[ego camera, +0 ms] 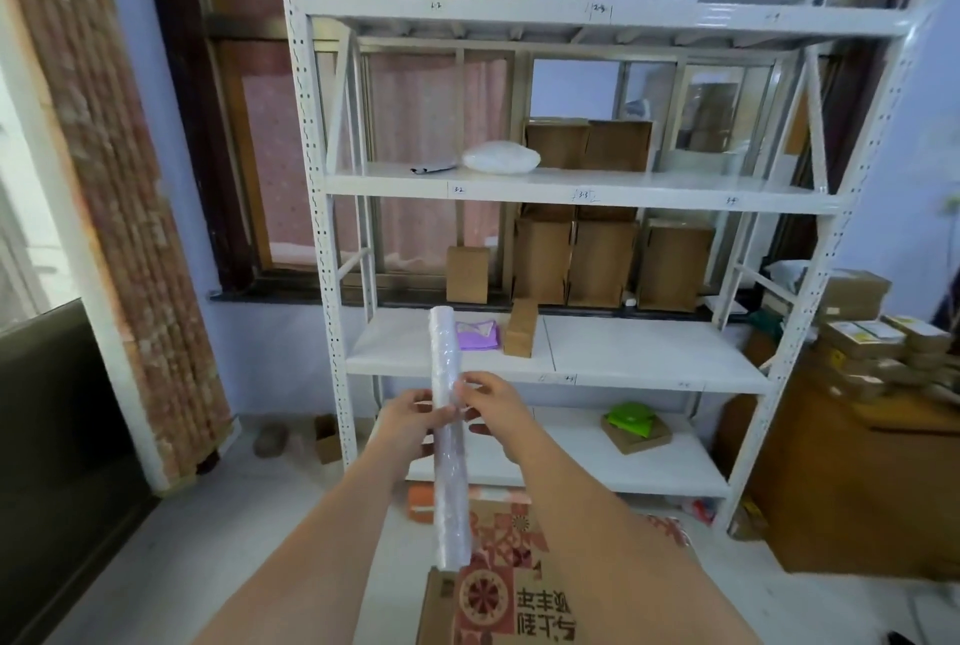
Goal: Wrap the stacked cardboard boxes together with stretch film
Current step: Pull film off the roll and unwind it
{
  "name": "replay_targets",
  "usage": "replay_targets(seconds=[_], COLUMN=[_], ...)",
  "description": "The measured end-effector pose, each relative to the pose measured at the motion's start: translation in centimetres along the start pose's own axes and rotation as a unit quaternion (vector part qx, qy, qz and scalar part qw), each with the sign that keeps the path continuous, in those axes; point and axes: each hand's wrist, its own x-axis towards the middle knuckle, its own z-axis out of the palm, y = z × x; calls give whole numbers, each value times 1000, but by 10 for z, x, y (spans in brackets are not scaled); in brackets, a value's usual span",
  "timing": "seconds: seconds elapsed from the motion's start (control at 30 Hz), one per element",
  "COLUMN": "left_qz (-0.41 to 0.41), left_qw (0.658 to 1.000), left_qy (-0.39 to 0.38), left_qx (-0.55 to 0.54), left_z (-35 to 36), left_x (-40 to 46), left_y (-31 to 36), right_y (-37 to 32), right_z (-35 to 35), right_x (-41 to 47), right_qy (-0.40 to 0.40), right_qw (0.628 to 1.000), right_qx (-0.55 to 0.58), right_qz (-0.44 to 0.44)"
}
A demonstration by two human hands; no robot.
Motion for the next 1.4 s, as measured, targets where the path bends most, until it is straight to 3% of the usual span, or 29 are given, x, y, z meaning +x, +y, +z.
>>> replay_targets(seconds=[0.1,0.23,0.47,0.57,0.73,0.83,0.93,1.03,1.17,1.23,1.3,1.4], left_qz=[-2,-12,-92,-140,-125,-125,-114,-120,-123,-117,-125,-125], left_qw=[1000,999,995,989,968,967,980,978,965,961,966,983], left_qy=[-11,-34,-12,-36,-33,-36,-35,-34,-51,-51,-48,-31], left_qx=[17,24,35,-38,-214,-221,-161,-169,-225,-244,-222,-127], left_z=[1,-2,-14,-19,-24,-25,-27,-32,-34,-33,-33,-32], left_x=[-1,-2,6,6,3,0,-3,-4,-6,-5,-4,-1], left_y=[0,-5,-11,-13,-13,-11,-16,-20,-17,-16,-17,-24], right_y=[1,5,13,13,18,21,19,14,14,17,19,10], right_z=[4,9,17,16,1,-1,-1,-10,-30,-33,-31,-26], right_x=[3,6,13,19,27,26,26,25,18,15,14,7], right_qy=[76,58,72,103,148,161,160,161,160,167,168,124], right_qw=[997,997,992,992,988,986,987,982,933,924,934,989], right_qx=[-12,-56,77,51,-35,-36,-21,-100,-318,-341,-313,-84], right_qz=[-31,-11,70,53,18,17,23,-8,-55,-46,-33,9])
